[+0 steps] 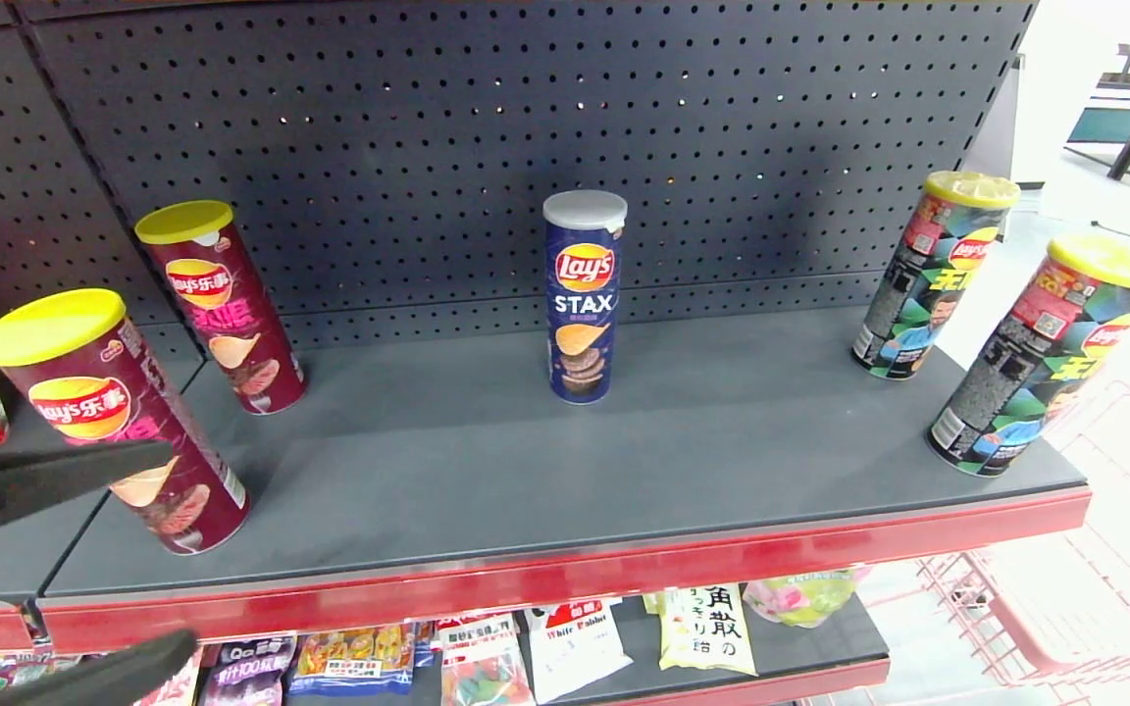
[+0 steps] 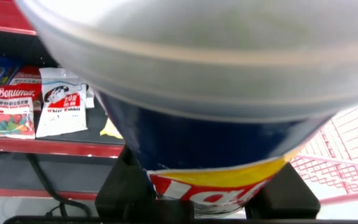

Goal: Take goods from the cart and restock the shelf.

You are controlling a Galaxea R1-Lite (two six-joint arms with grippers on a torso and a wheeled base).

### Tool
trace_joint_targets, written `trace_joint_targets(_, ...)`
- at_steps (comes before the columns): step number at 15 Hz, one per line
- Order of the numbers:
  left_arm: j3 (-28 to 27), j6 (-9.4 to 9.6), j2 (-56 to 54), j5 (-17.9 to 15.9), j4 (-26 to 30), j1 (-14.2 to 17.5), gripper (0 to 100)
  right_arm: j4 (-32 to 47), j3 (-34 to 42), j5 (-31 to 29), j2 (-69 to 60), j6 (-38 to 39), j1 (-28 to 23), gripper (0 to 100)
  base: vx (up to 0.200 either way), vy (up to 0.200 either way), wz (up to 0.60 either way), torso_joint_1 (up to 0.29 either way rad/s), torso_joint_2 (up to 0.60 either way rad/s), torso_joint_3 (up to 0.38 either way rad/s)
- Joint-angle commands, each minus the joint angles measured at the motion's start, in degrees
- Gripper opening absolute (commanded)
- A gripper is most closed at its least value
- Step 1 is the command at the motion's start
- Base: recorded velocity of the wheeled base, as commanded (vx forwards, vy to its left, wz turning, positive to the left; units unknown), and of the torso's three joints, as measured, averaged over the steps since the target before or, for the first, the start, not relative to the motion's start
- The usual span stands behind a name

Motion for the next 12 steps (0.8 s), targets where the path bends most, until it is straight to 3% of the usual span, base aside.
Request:
trace_joint_targets(1,-11.4,2.01,24.4,0.9,-7.0,-5.0,100,0.0,0.2,0.1,-1.9,-0.1,0.0,0,0.000,0.000,0.00,0.000,0.00,0.000)
trace_joint_targets(5,-26.4,2.54,40.3,4.7,-8.3,-6.8,100,0.0,-0.3,0.1,-2.5,0.0,0.0,0,0.000,0.000,0.00,0.000,0.00,0.000)
trace_joint_targets(8,-33.3,8.96,48.4,5.8,-8.3,-6.8,100,0.0,-1.3,0.1,-2.5,0.1,0.1,0,0.000,0.000,0.00,0.000,0.00,0.000)
trace_joint_targets(12,-40.2,9.75,54.3,7.7,-8.3,-6.7,100,0.0,-1.9,0.1,-2.6,0.7,0.1,0,0.000,0.000,0.00,0.000,0.00,0.000)
